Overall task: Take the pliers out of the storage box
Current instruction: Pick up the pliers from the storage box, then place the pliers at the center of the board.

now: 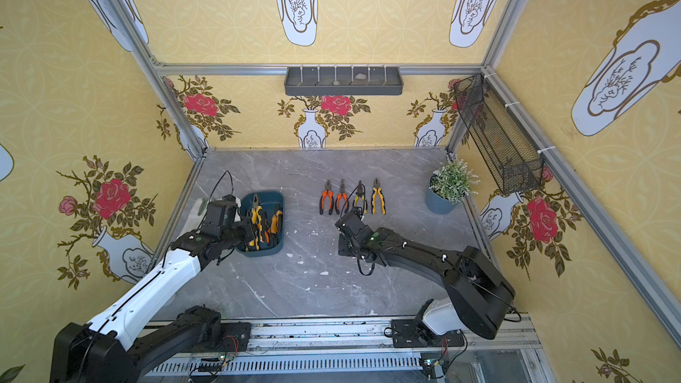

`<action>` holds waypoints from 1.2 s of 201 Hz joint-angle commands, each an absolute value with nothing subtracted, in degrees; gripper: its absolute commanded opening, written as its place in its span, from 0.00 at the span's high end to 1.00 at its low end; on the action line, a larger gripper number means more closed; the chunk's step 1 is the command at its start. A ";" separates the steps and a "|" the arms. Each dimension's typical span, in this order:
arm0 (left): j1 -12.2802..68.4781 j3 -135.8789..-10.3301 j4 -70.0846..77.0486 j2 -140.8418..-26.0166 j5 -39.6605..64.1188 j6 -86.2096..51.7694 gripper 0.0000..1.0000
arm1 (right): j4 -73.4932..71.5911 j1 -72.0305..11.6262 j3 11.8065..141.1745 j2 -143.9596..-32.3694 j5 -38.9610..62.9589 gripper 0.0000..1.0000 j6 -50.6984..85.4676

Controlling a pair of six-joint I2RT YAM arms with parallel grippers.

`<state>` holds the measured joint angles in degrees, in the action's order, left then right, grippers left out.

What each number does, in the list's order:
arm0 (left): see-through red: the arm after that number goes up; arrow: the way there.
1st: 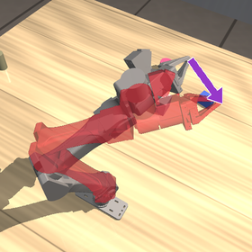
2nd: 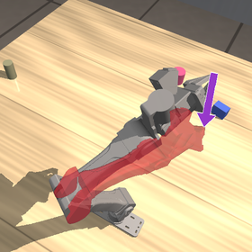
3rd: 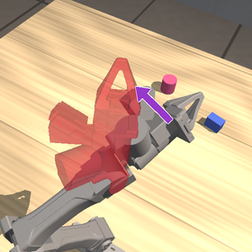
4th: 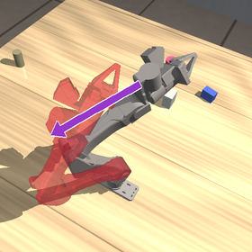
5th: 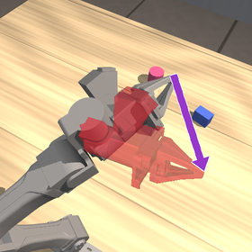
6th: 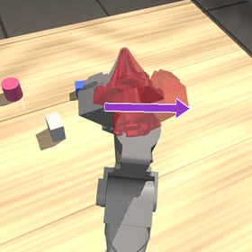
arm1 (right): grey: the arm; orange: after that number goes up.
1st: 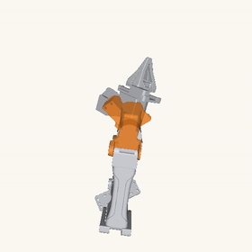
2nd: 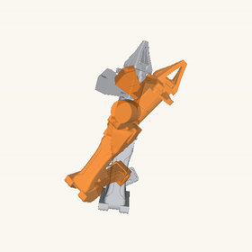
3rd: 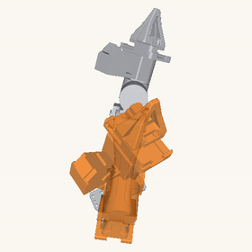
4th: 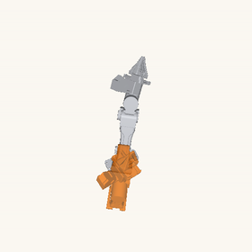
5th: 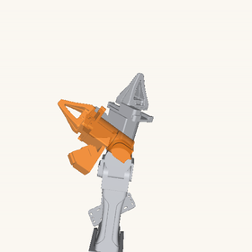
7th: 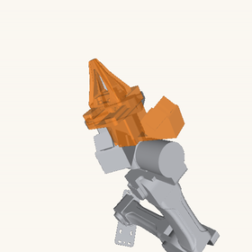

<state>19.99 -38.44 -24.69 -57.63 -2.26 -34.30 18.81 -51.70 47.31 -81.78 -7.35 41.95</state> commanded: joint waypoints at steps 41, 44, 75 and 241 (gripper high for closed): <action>41.79 -33.16 -16.34 -46.64 -25.77 -26.52 1.00 | 42.18 -58.21 84.26 -95.27 -12.61 0.52 43.03; 42.76 -33.02 -16.29 -46.40 -27.15 -26.32 1.00 | 43.64 -58.99 86.65 -96.38 -13.60 0.52 43.31; 48.07 -32.27 -16.37 -45.37 -34.98 -25.23 1.00 | 55.36 -63.48 109.21 -106.64 -17.13 0.42 47.16; 58.90 -32.94 -13.20 -49.72 -48.82 -22.77 1.00 | 49.82 -60.91 121.40 -115.52 -4.96 0.43 54.19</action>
